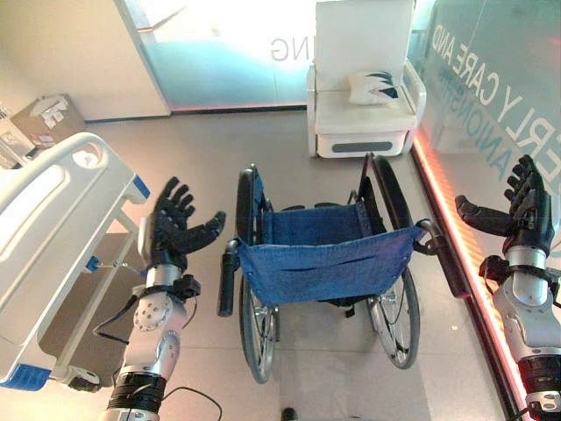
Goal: Push the wheelchair next to the bed
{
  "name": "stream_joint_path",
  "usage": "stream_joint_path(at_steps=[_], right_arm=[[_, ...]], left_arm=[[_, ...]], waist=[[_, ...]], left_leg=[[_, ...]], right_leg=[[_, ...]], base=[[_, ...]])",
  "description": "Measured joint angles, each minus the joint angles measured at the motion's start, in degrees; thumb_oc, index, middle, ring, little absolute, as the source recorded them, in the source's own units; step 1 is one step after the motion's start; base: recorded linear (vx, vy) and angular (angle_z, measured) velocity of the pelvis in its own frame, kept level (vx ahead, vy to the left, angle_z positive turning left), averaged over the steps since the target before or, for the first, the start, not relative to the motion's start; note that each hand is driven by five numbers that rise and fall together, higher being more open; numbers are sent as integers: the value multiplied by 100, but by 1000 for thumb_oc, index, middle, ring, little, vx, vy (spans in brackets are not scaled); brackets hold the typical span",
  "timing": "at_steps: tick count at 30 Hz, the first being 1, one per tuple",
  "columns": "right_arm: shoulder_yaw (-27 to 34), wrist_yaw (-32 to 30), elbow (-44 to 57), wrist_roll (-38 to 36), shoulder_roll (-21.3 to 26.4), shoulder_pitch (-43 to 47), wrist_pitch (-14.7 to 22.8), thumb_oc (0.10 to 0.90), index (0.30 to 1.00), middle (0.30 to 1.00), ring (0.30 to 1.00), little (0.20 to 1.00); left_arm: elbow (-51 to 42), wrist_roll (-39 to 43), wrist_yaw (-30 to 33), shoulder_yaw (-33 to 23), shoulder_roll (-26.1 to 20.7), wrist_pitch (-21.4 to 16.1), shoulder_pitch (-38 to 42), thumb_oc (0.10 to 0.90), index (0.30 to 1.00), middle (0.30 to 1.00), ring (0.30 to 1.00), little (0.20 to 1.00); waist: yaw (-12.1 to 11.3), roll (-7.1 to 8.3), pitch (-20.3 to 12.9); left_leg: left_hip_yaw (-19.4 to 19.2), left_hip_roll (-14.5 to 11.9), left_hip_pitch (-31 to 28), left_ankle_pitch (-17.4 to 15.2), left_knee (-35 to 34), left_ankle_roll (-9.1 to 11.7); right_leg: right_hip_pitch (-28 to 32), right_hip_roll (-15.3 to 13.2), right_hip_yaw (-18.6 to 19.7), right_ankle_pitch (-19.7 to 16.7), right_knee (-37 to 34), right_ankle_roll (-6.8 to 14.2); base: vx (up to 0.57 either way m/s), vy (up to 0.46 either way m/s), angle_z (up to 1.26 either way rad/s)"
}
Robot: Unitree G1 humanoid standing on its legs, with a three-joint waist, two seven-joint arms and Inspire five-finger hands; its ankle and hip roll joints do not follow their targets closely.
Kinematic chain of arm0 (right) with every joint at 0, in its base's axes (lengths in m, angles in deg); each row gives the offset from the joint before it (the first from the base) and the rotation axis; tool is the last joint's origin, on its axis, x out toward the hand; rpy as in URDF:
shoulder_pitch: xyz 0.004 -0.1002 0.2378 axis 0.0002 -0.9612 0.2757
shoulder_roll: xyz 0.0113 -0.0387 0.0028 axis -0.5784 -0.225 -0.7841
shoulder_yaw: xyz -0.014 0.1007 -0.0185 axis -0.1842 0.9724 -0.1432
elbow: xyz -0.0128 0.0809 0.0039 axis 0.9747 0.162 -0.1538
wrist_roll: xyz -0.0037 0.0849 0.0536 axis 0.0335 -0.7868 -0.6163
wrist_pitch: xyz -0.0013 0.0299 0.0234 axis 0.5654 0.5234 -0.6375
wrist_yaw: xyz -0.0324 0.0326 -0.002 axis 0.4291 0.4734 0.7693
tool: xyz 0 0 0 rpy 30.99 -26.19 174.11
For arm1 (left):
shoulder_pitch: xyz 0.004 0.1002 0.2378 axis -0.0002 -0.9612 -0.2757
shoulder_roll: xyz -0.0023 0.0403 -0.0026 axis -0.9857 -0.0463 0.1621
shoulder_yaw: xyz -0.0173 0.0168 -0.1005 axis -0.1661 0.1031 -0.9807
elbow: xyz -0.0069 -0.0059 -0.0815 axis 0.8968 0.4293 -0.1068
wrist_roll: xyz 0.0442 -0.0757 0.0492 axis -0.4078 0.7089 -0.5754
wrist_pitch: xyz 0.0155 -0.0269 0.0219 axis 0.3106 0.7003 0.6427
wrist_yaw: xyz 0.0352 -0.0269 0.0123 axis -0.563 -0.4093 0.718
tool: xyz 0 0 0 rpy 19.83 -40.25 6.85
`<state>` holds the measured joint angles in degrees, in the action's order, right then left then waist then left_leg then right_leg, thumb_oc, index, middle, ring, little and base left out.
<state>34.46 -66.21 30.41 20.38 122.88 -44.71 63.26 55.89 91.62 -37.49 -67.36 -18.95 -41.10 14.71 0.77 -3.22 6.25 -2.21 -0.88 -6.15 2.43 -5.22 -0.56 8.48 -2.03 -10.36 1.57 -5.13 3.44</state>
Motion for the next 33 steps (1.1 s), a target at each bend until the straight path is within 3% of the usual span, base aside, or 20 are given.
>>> stream_joint_path(at_steps=[6, 10, 20, 24, 28, 33], right_arm=[[-26, 486, 0, 293, 1, -15, -642, 800, 900, 900, 900, 900], [-22, 637, 4, 486, 24, -28, -875, 800, 900, 900, 900, 900], [-33, 886, 9, 849, 144, -77, -1637, 800, 900, 900, 900, 900], [-204, 976, -7, 853, 144, -138, -1947, 800, 900, 900, 900, 900], [-207, 997, -7, 853, 145, -138, -2011, 800, 900, 900, 900, 900], [-206, 1016, 22, 851, 144, -178, -2010, 800, 900, 900, 900, 900]], left_arm=[[1, -468, -121, 12, -75, 338, -100, 800, 900, 900, 900, 900], [4, -845, -19, -4, -173, 490, -170, 800, 900, 900, 900, 900], [-336, -1858, 81, -5, -514, 822, -213, 800, 900, 900, 900, 900], [-381, -1864, 37, -7, -515, 993, -178, 800, 900, 900, 900, 900], [-380, -1831, -23, -7, -519, 1000, -172, 800, 900, 900, 900, 900], [-423, -1106, -123, -7, -474, 733, -268, 800, 900, 900, 900, 900]], waist=[[8, 108, 69], [0, 157, 98], [16, 169, 106], [7, 170, 106], [4, 175, 109], [6, 230, 143]], left_leg=[[0, -2, 7, 1, 0, 2], [1, 2, 10, 1, 0, 1], [0, -1, 7, 1, -1, 2], [0, 0, 6, 1, -1, 2], [-3, 0, 3, 1, -1, 2], [-7, -2, 4, 1, 0, 2]], right_leg=[[-5, 1, 1, 0, 0, 0], [-5, -3, 1, 0, 1, 0], [-1, 2, 3, 0, 2, 0], [0, 5, 3, 0, 3, 0], [2, 6, 6, 0, 3, 1], [-1, 3, 8, 0, 3, 1]], base=[[-11, -3, 0], [0, 0, 0], [0, 0, 0], [0, 0, 0], [0, 0, 0], [0, 0, 0]])
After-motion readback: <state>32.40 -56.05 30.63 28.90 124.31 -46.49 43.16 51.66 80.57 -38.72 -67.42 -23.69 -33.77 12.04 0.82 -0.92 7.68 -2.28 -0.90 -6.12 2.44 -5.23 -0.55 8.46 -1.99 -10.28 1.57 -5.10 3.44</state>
